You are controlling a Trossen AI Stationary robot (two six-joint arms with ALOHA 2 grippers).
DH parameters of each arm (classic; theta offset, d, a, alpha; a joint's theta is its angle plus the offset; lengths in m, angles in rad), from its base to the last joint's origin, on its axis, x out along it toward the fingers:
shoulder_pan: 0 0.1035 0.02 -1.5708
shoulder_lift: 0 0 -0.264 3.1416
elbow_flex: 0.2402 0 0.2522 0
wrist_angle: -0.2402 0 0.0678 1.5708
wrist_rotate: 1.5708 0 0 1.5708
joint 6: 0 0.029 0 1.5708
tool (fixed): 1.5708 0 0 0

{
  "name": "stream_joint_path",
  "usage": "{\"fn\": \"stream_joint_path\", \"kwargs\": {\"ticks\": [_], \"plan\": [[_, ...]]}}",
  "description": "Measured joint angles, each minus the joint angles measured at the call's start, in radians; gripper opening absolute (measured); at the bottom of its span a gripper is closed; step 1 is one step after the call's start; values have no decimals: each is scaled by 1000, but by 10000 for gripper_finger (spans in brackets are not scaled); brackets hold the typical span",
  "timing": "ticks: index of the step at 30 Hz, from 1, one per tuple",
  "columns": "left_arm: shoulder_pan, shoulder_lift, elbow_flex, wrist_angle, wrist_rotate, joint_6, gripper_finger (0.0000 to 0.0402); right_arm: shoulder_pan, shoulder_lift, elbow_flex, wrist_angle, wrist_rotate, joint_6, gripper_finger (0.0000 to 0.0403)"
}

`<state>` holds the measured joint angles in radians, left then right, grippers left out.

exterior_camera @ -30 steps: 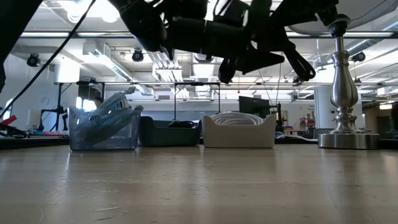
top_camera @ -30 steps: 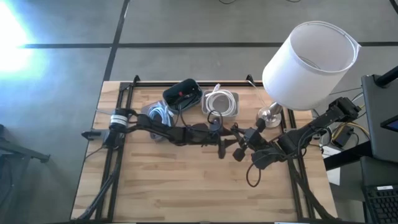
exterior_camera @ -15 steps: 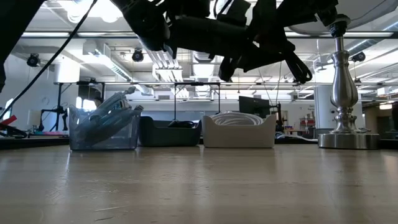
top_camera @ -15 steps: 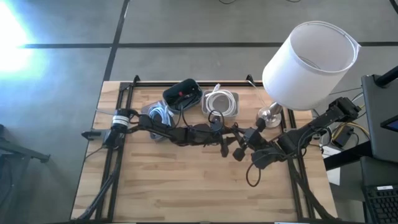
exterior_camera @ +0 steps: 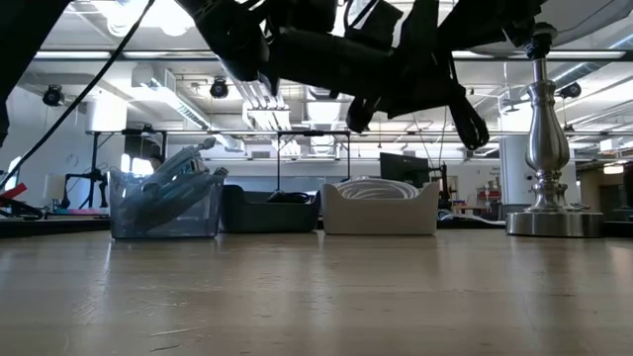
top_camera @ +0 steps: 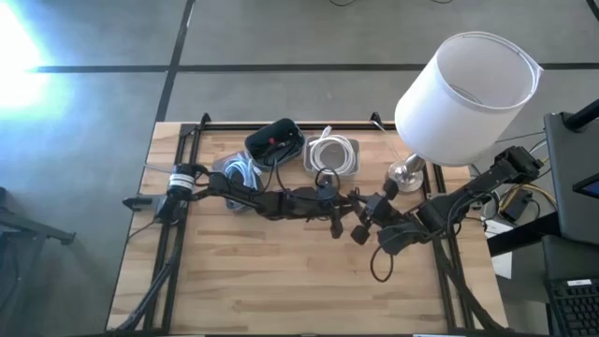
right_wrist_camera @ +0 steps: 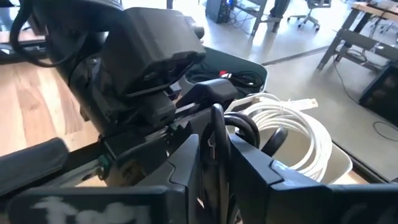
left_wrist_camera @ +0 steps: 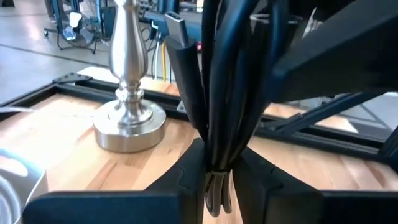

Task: Pick & Place USB Port
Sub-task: Put the black charger cable into the dark green bin

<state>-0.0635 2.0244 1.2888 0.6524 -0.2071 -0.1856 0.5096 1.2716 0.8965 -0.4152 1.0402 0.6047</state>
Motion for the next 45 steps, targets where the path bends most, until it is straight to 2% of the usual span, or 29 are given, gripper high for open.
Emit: {"fn": "stream_joint_path", "kwargs": {"ticks": [11, 15, 21, 24, 28, 30, 36, 45], "plan": [[4, -15, 0, -135, -20, -8, 66, 4, 1, -7, -1, -9, -66, 138], [6, -53, -2, -329, -109, -5, 66, 10, -2, -6, 1, -1, -93, 154], [14, -192, -1, -684, -265, -7, 66, 10, -2, -8, 0, -2, -93, 165], [21, -262, -1, -837, -348, -7, 66, 10, -2, -8, 2, -2, -93, 167], [53, -353, 0, -1011, -507, -8, 67, 10, 0, -11, 1, -2, -93, 164], [89, -385, 0, -1078, -539, -8, 67, 9, 0, -11, 4, -2, -93, 161], [245, -424, -1, -1198, -483, 10, 67, 9, 0, -11, 8, -17, -91, 152], [467, -361, -1, -1255, -340, 20, 67, 9, 0, -12, 7, -54, -92, 141]]}}
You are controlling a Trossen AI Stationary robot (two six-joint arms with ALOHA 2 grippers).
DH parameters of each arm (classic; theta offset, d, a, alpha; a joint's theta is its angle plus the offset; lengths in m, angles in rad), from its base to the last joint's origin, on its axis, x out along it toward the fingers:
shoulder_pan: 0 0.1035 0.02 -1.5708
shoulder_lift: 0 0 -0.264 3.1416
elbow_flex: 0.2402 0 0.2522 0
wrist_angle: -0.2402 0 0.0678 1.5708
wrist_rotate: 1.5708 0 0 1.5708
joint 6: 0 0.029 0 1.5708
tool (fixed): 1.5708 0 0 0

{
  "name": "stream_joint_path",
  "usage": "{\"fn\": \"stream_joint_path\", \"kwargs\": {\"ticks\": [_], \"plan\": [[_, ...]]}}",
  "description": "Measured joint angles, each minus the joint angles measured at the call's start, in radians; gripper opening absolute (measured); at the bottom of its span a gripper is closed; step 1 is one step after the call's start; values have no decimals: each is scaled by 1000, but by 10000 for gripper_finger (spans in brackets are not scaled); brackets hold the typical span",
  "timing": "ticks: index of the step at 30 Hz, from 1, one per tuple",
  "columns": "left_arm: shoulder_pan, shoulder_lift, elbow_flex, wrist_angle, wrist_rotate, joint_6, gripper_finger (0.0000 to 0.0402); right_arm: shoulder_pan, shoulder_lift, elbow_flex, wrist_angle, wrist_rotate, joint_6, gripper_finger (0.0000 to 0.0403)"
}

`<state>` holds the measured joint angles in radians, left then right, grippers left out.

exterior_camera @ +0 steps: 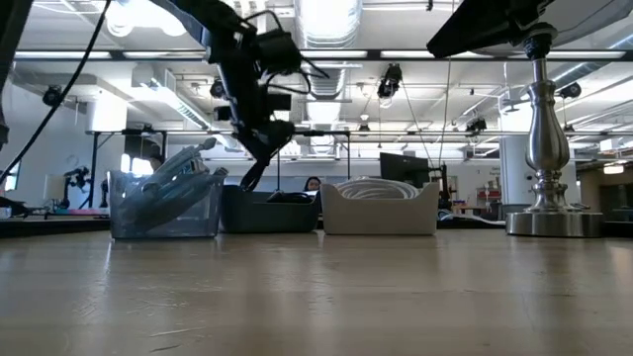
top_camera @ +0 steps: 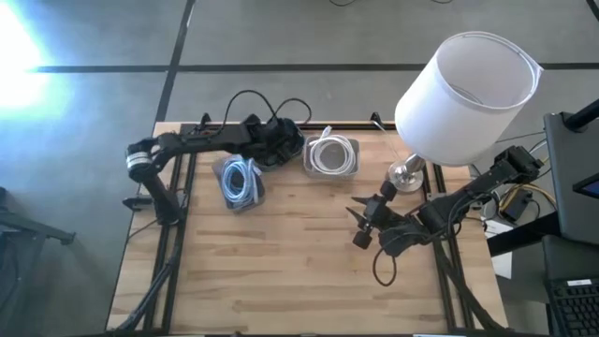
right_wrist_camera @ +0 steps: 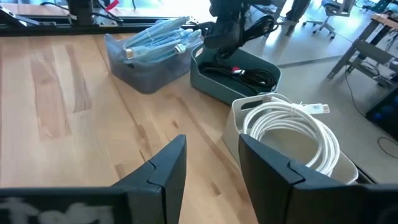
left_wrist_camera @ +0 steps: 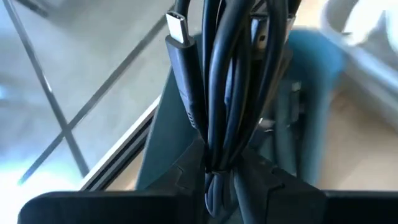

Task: Pick & Place USB Port
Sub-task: Put the black charger cable into the dark green bin, then return to Home Position

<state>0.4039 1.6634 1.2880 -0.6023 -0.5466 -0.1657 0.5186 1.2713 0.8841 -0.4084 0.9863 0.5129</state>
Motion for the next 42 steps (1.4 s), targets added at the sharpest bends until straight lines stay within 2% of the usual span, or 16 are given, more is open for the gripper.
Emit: {"fn": "stream_joint_path", "kwargs": {"ticks": [7, 20, 27, 31, 35, 39, 42], "plan": [[46, 39, 0, -61, 12, 65, 74, 0, 0, -2, -2, 0, 0, 132], [45, 66, 0, -63, 3, 106, 173, 0, 0, -3, -1, 0, 0, 124], [34, 50, 22, -97, 35, -58, 180, 0, -1, -2, -5, 0, -15, 129], [5, -29, 28, -68, 79, -71, 179, 0, -25, 15, -3, -22, -37, 122], [-39, -145, 22, -21, 109, -61, 178, 1, -86, 5, -3, -142, -100, 115], [-115, -280, 3, -2, 111, -35, 177, 3, -167, -53, -3, -189, -118, 108], [-203, -395, -59, 58, 106, -28, 176, 2, -245, -123, 3, -234, -117, 103]]}}
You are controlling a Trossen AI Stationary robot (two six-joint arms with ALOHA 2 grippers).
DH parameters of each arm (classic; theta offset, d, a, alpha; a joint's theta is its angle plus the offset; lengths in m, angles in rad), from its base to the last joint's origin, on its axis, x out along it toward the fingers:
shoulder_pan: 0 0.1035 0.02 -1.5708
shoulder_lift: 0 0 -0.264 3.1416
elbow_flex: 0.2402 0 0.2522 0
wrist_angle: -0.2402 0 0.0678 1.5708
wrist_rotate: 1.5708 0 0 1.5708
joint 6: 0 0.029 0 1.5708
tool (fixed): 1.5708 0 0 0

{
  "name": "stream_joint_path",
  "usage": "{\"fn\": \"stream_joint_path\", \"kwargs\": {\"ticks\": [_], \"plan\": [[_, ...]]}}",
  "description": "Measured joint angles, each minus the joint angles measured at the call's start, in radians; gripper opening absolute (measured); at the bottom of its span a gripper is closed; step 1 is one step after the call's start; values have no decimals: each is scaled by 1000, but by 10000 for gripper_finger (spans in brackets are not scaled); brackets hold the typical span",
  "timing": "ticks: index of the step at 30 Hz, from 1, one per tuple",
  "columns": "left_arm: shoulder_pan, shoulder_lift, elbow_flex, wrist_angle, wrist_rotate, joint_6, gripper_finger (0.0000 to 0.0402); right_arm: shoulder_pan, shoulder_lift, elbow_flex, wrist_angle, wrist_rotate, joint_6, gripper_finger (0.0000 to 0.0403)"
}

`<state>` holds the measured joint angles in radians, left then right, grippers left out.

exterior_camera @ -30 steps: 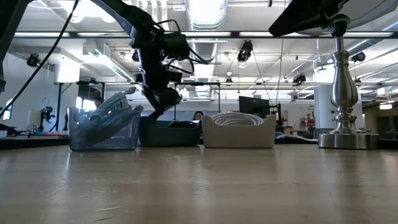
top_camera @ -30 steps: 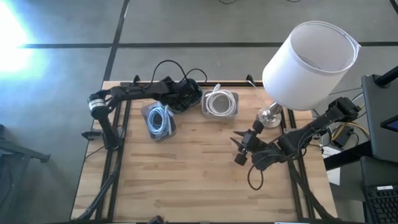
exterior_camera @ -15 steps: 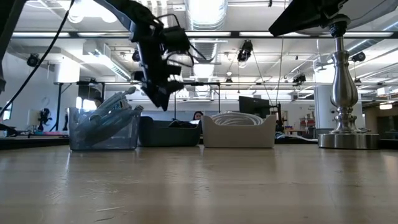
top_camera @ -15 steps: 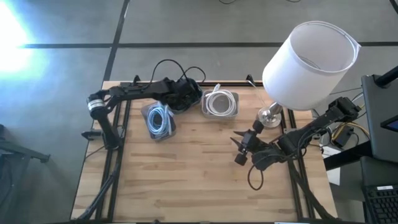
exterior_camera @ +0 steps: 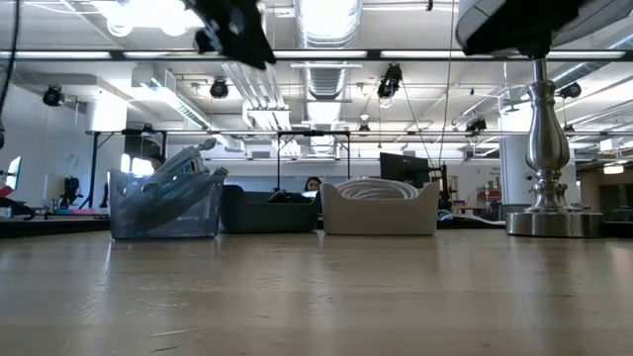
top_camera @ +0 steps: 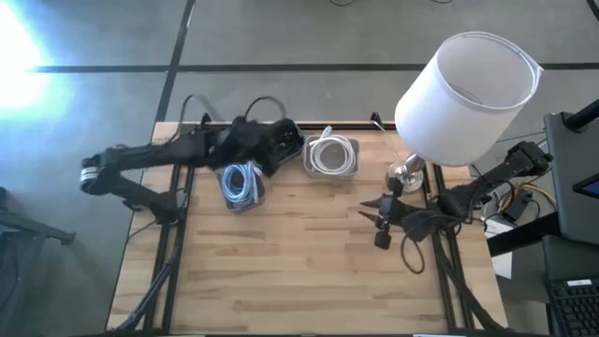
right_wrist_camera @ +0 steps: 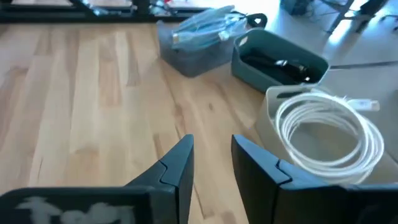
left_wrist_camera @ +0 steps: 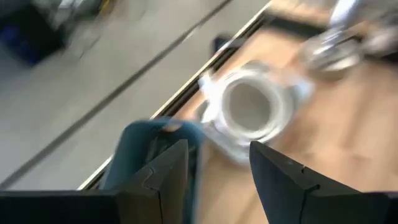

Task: Pick & Place USB Port
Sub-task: Return to Home Position

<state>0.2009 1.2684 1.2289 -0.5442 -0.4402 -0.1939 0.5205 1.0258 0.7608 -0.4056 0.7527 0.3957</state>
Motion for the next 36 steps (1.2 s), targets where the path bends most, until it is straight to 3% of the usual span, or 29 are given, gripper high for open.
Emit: {"fn": "stream_joint_path", "kwargs": {"ticks": [5, 11, 16, 24, 36], "plan": [[-182, -200, -222, 213, -5, 138, 177, -2, -151, -143, 70, -104, -37, 94], [-359, -423, -572, 544, 0, 248, 177, -2, -346, -362, 403, -415, -214, 87], [-367, -625, -828, 759, -58, 299, 175, -2, -508, -475, 495, -684, -379, 88], [-353, -957, -1095, 910, -59, 297, 173, -28, -769, -576, 441, -718, -427, 90], [-353, -1207, -1208, 901, -43, 374, 172, -51, -1026, -604, 321, -735, -444, 91]]}}
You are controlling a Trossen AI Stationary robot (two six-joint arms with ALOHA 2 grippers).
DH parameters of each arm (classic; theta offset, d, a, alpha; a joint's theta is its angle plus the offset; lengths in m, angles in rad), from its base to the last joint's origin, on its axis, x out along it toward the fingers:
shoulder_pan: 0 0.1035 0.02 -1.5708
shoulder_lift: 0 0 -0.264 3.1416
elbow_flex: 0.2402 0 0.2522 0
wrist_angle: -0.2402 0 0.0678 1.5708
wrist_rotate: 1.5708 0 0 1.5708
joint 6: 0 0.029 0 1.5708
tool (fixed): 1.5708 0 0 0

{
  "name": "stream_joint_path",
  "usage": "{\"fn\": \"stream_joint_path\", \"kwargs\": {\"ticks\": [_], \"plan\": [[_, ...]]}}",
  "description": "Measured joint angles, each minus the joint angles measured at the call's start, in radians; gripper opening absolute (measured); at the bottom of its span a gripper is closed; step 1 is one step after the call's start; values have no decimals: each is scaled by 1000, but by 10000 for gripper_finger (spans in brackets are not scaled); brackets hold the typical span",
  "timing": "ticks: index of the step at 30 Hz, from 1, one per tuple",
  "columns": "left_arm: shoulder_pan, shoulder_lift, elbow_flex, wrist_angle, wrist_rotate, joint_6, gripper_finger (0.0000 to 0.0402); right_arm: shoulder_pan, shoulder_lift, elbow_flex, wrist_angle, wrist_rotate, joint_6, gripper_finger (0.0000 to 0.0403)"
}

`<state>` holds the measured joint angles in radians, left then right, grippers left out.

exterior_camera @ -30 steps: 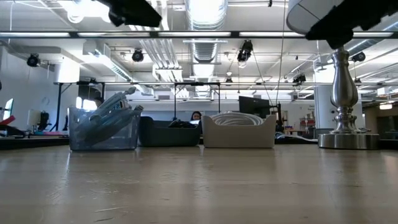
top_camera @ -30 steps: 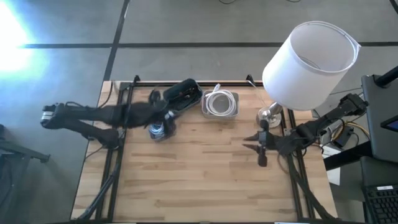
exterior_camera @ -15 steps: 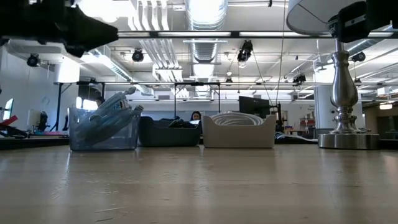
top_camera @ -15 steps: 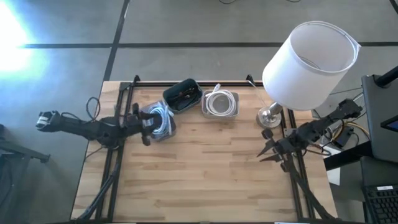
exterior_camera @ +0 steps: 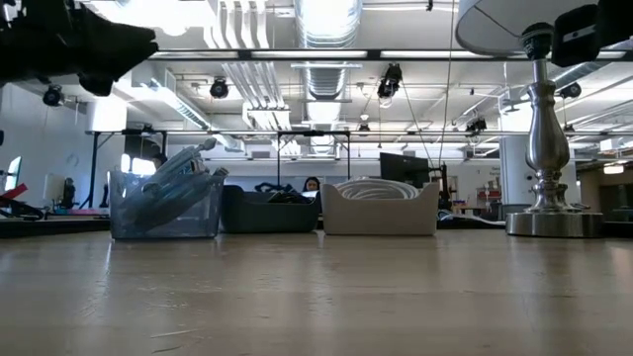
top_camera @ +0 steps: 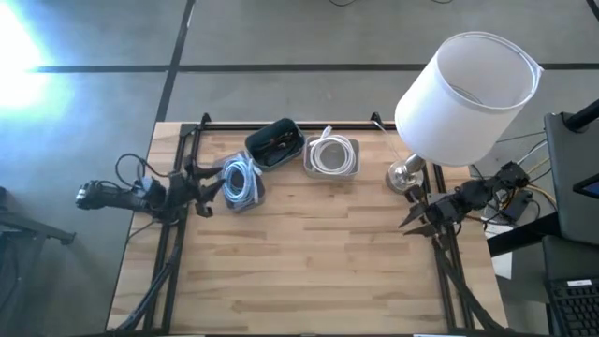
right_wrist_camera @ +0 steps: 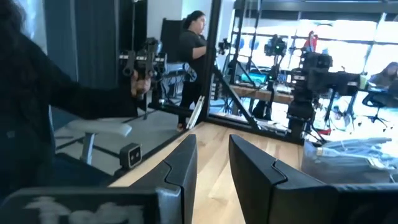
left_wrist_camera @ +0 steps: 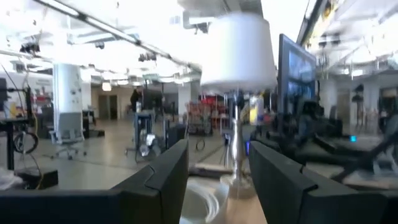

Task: Pick & Place USB Port
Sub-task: Return to Home Position

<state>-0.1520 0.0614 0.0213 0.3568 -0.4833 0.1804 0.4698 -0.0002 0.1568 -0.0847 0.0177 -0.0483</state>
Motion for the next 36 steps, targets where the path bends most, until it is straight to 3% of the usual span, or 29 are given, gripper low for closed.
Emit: {"fn": "stream_joint_path", "kwargs": {"ticks": [17, 23, 29, 36], "plan": [[31, -52, -13, -46, 40, -6, 172, -44, 0, -141, 199, -121, -78, 86], [33, -53, -13, -115, 41, -78, 172, -110, 0, -148, 204, -130, -91, 89], [52, -52, -14, -113, 22, -62, 172, -191, 3, -148, 203, -238, -81, 89], [90, -52, -15, -187, 19, -71, 172, -288, 2, -148, 131, -227, 28, 86]]}}
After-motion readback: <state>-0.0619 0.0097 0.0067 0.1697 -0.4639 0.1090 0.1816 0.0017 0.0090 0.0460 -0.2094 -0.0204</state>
